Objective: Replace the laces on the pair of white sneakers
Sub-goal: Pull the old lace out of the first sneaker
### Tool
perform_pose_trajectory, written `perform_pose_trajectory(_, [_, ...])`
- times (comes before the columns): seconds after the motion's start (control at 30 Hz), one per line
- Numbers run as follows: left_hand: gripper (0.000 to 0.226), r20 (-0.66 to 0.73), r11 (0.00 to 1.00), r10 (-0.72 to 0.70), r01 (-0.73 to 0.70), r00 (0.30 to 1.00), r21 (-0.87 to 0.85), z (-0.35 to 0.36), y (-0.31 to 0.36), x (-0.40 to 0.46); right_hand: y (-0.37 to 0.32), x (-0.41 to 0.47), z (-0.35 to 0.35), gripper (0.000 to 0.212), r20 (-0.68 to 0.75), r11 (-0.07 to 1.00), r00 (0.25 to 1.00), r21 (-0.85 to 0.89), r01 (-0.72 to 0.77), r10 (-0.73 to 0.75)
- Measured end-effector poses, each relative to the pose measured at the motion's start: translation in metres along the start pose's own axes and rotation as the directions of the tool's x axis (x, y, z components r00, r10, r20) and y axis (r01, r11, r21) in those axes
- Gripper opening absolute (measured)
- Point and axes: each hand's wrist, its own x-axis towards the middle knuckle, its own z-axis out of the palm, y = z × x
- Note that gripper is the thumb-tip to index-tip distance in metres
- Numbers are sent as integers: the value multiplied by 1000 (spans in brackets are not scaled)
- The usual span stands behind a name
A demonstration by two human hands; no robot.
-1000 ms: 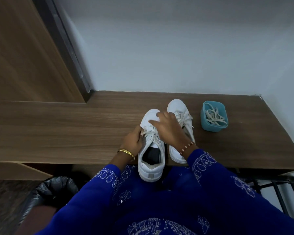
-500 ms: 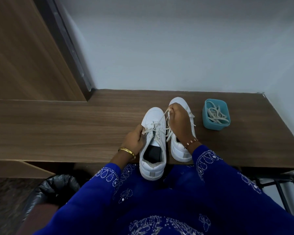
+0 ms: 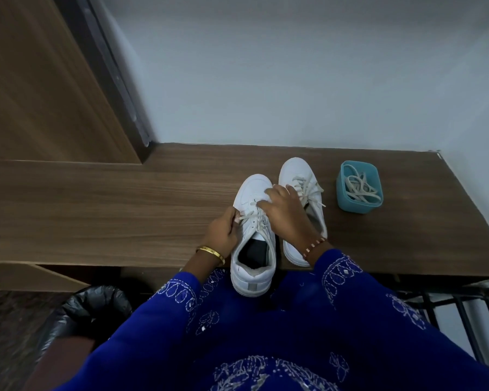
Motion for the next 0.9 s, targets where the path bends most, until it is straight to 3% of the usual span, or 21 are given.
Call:
perform_pose_trajectory(0.13, [18,5,1000,13,-13,1000,-6,-2,1,-1,-1,13,-18,24,-52,998,996,-16,67,-68])
perform_pose_trajectory(0.23, [18,-1,1000,3,-3,1000,-26,-2,1,0,3,19,-21,22,-25,978,997,195,-69,75])
perform_pose_trajectory(0.33, [12,7,1000,5,-5,1000,-13,-3,0,2,-6,9,-16,13,93,777,947,550,-307,308])
perform_pose_trajectory(0.4, [11,11,1000,-12,12,1000,3,-4,1,2,-16,4,-16,16,162,604,887,678,-418,432])
perform_pose_trajectory(0.5, [10,9,1000,-7,7,1000,18,-5,2,1,-27,3,-19,17,208,431,830,774,-464,518])
perform_pose_trajectory(0.73, [11,22,1000,-10,9,1000,28,-7,1,5,-29,2,-17,18,249,288,783,832,-475,569])
perform_pose_trajectory(0.83, [17,24,1000,-12,12,1000,19,-4,-2,3,-28,10,-25,27,260,96,705,901,-423,660])
perform_pose_trajectory(0.9, [22,4,999,-31,31,1000,-23,-3,-1,4,-22,22,-33,27,220,111,690,909,-401,690])
